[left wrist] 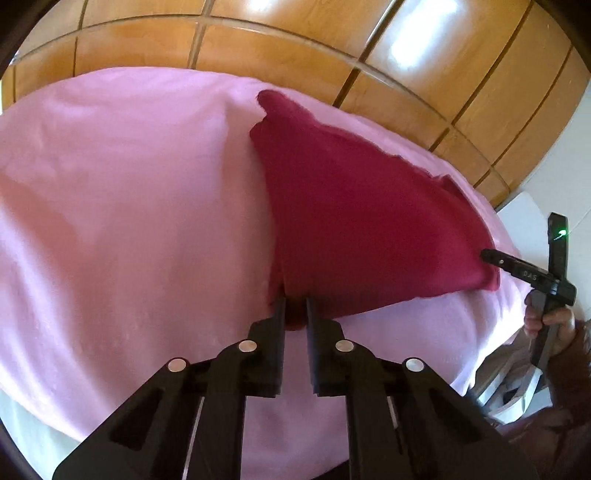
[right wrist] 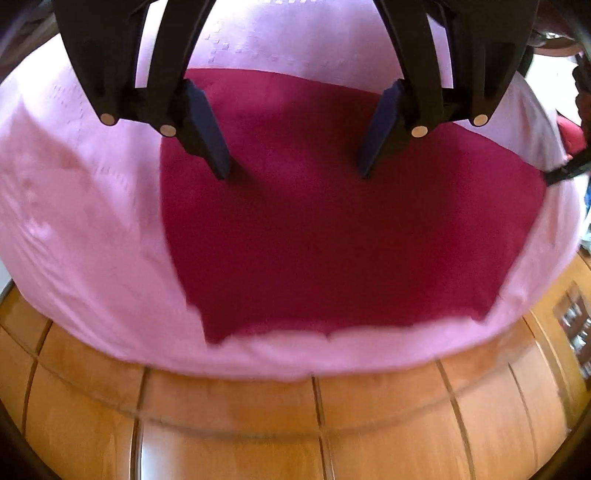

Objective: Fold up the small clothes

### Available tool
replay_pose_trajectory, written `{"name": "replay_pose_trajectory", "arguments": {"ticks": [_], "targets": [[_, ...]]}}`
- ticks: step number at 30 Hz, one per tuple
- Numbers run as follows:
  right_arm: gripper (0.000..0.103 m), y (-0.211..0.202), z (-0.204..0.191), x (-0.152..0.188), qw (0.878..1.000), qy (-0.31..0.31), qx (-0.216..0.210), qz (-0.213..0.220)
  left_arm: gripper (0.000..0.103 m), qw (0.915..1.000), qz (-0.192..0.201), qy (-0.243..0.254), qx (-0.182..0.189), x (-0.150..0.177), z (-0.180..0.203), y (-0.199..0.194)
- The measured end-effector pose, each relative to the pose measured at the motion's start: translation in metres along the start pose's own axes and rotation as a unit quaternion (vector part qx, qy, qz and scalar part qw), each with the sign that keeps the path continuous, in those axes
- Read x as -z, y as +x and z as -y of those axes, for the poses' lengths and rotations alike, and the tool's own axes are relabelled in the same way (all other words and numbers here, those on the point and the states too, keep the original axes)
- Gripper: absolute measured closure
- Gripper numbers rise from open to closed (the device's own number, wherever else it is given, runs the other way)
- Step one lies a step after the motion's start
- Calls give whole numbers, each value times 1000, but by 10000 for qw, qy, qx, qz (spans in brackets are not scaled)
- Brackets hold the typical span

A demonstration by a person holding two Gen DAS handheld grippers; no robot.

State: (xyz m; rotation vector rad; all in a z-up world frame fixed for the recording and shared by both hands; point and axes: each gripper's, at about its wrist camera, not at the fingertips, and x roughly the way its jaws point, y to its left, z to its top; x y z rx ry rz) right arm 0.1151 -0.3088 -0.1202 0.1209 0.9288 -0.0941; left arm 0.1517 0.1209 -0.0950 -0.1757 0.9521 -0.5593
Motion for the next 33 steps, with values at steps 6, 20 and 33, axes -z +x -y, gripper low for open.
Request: {"name": "replay_pose_trajectory", "arguments": {"ticks": [6,20,33], "targets": [[30,2,8,14,9996,22,-143,224,103,9990,-207,-230,-319,9,-24,6],[25,-18,-6,0,9993,29,-73,362,55,9940,710,-803,210,-78,-19,-1],[20,-10,-13,-63,9959,-9,161,891,99,9913,552,-1033,-596,-134,-15,68]]}}
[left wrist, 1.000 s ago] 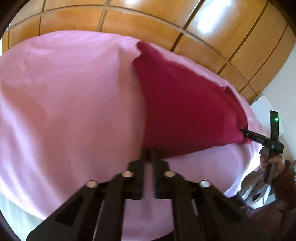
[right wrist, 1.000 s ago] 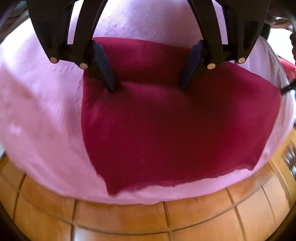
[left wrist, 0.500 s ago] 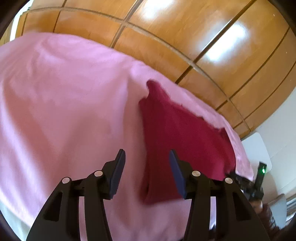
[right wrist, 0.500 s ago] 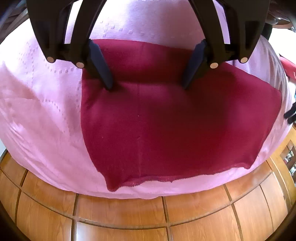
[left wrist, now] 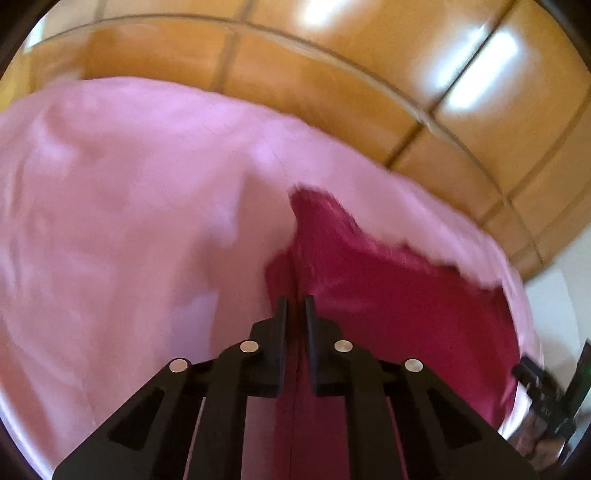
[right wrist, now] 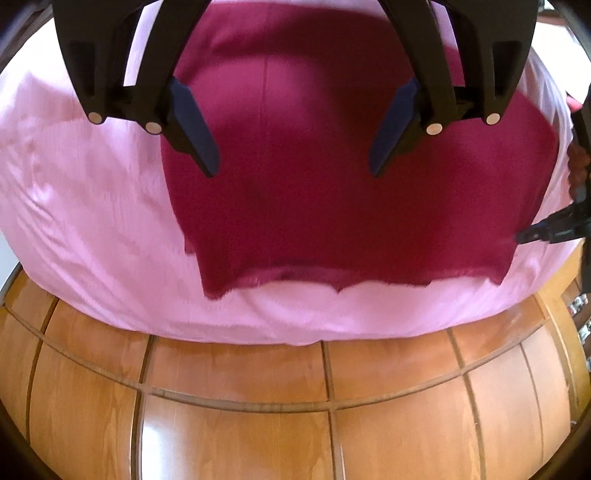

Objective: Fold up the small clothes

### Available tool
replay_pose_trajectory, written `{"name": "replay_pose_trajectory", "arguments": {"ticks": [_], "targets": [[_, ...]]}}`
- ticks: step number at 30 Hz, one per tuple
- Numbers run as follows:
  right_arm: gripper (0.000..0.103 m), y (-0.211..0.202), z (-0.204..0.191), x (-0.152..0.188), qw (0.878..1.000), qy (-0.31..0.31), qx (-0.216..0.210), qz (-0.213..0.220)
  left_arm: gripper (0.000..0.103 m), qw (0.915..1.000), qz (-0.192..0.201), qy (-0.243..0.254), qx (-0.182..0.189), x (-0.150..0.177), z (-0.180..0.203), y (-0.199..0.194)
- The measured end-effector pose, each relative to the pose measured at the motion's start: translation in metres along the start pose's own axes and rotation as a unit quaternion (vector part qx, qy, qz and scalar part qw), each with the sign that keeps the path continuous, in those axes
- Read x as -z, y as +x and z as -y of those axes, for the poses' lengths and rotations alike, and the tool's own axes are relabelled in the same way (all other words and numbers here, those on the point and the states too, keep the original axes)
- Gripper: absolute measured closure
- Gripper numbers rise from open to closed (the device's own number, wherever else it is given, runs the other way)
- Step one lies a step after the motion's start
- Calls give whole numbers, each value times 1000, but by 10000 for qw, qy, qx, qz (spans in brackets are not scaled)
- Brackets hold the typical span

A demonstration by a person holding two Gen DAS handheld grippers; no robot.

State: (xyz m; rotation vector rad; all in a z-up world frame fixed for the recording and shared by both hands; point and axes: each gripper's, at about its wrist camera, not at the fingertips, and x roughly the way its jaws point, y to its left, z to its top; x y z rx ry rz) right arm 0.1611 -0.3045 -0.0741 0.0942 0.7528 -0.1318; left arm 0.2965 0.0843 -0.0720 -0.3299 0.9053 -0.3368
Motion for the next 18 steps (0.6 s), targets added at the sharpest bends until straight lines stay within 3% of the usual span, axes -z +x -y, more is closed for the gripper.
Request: {"name": "replay_pose_trajectory", "arguments": {"ticks": [2,5,6,7,11,15,17,18], "targets": [[19,17,1,-11,9999,-4,146,-20,103,9988,139,-91,-462,-2,-4,0],[19,50,11,-18,9980,74,571,-259,103,9946,-407,91,-950,3,-6,27],[17,59,15,-17,9975,145,614,-322,103,9935,-396,158,-1053,4,-5,27],[12,66,20,-15,9975,231,576,-335,103,9940,-336,167,-1030,6,-4,24],[9,70,26,-3,9982,382,465,-28,103,9967,62,22,-806,9,2,-2],[8,69,26,0,9983,390,437,49,101,9966,78,330,-752,14,21,-8],[8,70,26,-1,9983,391,423,61,61,9965,64,385,-736,14,25,-9],[8,69,27,1,9983,397,411,67,56,9969,143,346,-687,14,25,-10]]}}
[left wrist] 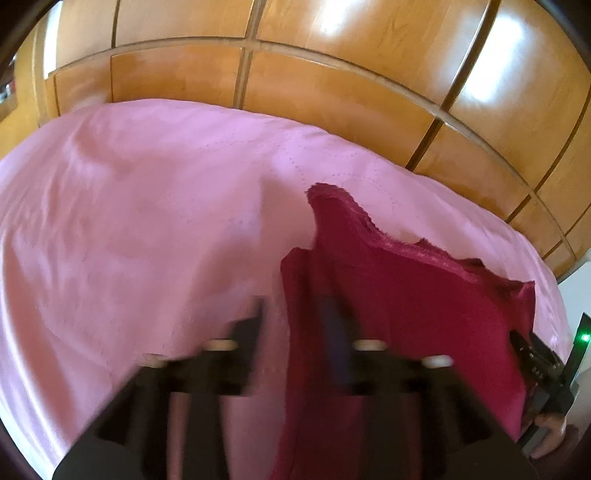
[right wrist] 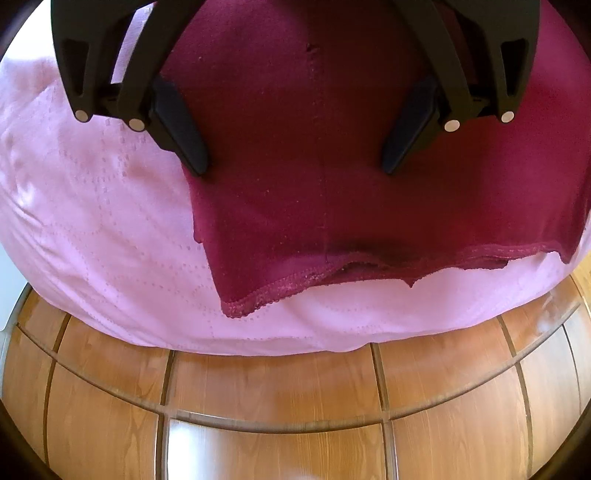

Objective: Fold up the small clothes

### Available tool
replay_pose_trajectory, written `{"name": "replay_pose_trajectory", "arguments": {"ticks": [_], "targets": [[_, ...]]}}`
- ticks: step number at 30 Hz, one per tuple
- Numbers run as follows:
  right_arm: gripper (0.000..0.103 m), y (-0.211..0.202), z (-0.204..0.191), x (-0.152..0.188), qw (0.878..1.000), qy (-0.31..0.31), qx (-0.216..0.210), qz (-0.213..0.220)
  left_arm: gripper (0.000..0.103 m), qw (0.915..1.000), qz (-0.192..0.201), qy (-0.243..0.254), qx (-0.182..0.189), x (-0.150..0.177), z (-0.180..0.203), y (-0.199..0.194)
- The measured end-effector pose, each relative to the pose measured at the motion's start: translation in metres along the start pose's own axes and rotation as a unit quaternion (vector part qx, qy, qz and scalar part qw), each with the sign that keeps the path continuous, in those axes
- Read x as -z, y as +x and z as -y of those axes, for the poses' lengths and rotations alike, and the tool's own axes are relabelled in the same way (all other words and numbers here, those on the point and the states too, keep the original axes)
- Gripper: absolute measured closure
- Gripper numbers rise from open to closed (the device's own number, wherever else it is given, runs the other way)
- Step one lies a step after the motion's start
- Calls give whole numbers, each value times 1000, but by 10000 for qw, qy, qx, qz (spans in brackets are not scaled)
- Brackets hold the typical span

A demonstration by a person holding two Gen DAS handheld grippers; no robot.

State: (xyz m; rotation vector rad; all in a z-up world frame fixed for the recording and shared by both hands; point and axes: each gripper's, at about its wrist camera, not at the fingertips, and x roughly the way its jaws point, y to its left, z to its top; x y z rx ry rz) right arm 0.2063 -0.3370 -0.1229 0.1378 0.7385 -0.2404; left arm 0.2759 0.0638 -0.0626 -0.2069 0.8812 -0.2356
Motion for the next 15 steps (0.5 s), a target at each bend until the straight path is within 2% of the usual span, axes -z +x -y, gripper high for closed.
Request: {"name": "replay_pose_trajectory", "arguments": {"ticks": [15], "targets": [[7,2,1,0,10000,-26,-14,59,55,9983,323,477,-114,-6,9,-2]]}}
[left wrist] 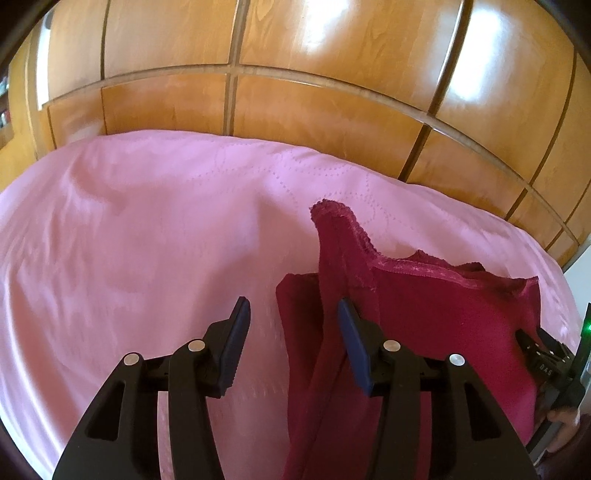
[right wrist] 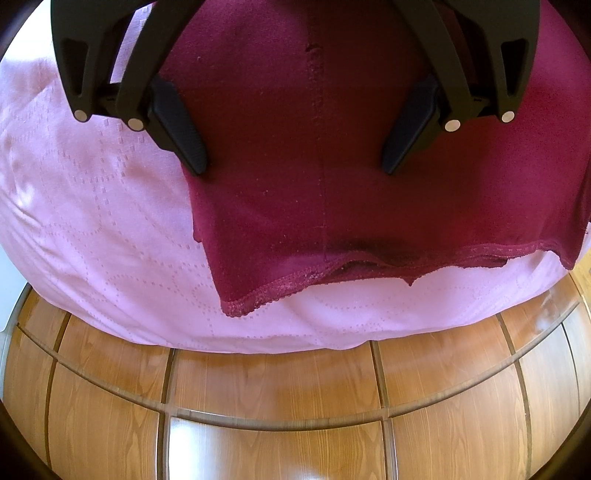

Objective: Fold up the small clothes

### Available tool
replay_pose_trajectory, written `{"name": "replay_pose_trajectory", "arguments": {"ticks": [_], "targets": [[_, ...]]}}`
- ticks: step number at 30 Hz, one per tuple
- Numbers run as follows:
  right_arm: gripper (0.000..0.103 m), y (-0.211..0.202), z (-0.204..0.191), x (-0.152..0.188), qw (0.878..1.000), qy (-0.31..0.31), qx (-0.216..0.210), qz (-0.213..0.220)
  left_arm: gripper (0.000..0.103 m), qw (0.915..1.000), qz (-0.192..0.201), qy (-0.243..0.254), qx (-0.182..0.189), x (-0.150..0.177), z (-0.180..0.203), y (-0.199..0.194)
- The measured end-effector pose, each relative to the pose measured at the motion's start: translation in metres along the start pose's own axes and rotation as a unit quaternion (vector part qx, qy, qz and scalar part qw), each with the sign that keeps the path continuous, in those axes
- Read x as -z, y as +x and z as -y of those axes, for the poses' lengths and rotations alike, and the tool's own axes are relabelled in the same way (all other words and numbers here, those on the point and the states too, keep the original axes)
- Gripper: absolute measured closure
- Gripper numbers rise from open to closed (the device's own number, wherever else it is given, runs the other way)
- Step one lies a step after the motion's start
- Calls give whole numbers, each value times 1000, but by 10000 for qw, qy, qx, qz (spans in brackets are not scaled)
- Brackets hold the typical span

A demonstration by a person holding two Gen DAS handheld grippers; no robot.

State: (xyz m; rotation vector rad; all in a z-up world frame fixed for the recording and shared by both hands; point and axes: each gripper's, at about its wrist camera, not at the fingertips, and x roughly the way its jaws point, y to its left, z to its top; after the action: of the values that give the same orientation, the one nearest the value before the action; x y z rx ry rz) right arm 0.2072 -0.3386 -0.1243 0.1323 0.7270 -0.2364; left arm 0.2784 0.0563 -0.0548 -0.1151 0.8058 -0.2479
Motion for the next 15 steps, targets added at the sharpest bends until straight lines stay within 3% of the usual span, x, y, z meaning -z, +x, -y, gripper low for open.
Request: {"name": "replay_pose_trajectory", "arguments": {"ticks": [15], "targets": [[7,0,0,-1,10000,-9,-1,1,55,9995,-11,320,71,-4,13,10]]}}
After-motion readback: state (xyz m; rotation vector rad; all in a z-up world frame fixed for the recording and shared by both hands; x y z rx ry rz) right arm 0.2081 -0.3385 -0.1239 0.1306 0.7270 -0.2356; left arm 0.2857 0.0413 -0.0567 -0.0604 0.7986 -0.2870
